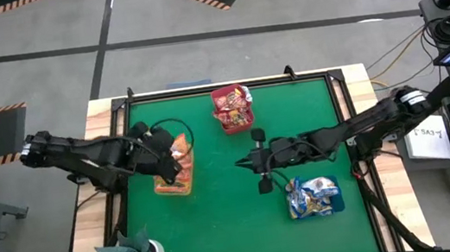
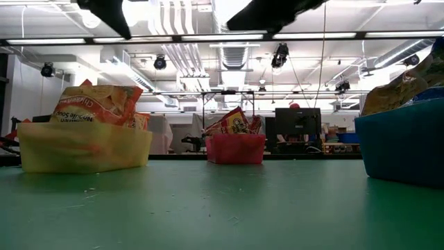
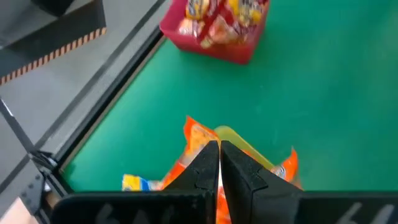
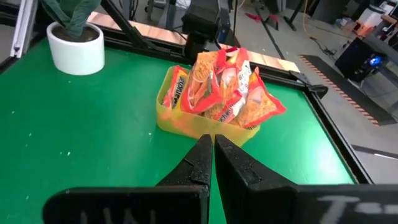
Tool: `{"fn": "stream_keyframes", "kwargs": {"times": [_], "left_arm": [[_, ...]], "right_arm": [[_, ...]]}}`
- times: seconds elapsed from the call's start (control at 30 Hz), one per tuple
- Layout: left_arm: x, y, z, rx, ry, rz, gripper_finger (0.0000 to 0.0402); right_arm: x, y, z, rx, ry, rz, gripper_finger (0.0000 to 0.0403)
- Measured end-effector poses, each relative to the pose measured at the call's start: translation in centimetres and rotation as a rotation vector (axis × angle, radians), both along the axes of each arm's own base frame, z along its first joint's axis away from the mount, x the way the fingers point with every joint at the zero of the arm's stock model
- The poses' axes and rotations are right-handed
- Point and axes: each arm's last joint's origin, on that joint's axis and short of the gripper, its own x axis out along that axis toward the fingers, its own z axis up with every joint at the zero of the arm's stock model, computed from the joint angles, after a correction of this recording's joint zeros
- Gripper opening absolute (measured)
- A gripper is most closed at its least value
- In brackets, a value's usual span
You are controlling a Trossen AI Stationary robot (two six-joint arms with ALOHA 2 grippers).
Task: Sort Maruchan noodles
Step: Put the blue noodle pack into the blue bin
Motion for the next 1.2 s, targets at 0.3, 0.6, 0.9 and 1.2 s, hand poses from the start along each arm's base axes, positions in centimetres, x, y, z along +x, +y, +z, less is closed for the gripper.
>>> {"fn": "stream_keyframes", "kwargs": {"times": [0.3,0.6,0.9,1.2], "left_arm": [[0.4,4.4,1.0,-0.002,0.062,0.083,0.0],[-1.4,10.4,-2.2,-0.177,0.26,0.299,0.0],[-4.3,12.6,-8.1,-0.346,0.478,0.459,0.0],[-5.2,12.1,-12.8,-0.45,0.51,0.464,0.0029]], "right_arm": [[-4.0,-0.8,0.8,0.017,-0.084,0.0,0.0009],[-5.0,-1.0,1.0,0.01,-0.099,0.004,0.0009],[-5.0,-1.0,1.0,0.004,-0.097,0.005,0.0009],[-5.0,-1.0,0.9,0.004,-0.096,0.006,0.0009]]}}
